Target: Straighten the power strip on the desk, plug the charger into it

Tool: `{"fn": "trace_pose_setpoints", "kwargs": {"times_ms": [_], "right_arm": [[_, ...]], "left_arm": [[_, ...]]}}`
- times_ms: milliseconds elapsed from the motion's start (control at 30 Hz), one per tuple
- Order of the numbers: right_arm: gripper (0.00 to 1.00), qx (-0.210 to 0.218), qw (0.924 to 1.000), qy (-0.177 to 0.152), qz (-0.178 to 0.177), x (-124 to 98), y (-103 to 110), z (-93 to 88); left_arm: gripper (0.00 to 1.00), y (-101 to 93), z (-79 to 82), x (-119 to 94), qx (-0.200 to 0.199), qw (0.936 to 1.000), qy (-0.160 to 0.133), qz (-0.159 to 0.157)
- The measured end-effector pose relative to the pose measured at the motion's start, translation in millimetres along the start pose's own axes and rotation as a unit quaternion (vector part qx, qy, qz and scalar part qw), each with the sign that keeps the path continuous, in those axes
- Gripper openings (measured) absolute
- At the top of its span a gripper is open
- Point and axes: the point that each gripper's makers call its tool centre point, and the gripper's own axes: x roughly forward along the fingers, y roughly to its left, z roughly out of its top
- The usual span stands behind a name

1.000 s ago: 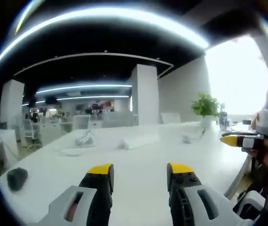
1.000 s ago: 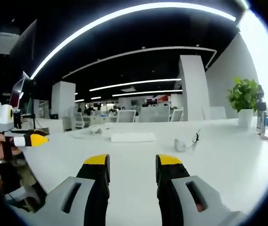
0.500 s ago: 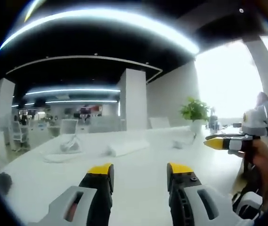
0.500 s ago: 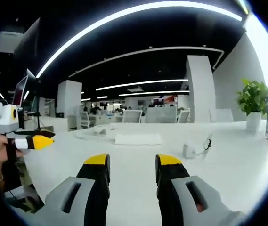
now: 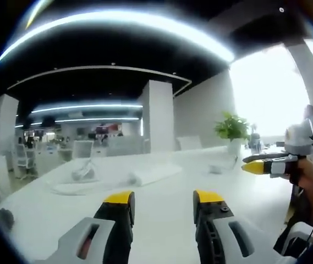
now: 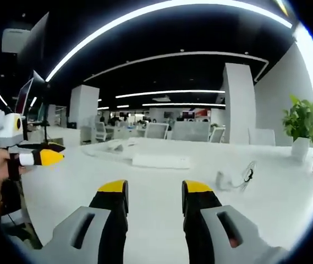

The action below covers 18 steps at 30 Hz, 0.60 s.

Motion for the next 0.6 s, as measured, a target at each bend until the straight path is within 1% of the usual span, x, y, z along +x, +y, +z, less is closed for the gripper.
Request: {"fn": "trace_pose_setpoints", "kwargs": {"times_ms": [100, 267, 367, 500, 600], "right_arm": [[0.38, 0.0, 0.9999, -0.007, 0.008, 5, -1, 3.7], [0.38, 0.001, 0.9996, -0.007, 0.027, 17, 0, 8.1], [0.38, -0.002, 0.9995, -0.008, 0.03, 23, -5, 11.6], [0.38, 0.004, 0.9992, -0.006, 0.038, 34, -9, 15.5], [0.38, -0.009, 0.999, -0.005, 0.044, 44, -11, 18.9]], "left_arm": [[0.44, -1.7, -2.1, 6, 0.002, 1.0, 0.004, -0.008], [0.44, -4.4, 0.2, 16, -0.001, 0.9998, 0.002, -0.021], [0.44, -3.1, -0.3, 25, 0.006, 0.9996, 0.007, -0.027], [0.44, -2.0, -0.1, 36, -0.001, 0.9991, 0.011, -0.041], [0.41, 0.5, 1.6, 45, -0.002, 0.9988, 0.015, -0.047]]}}
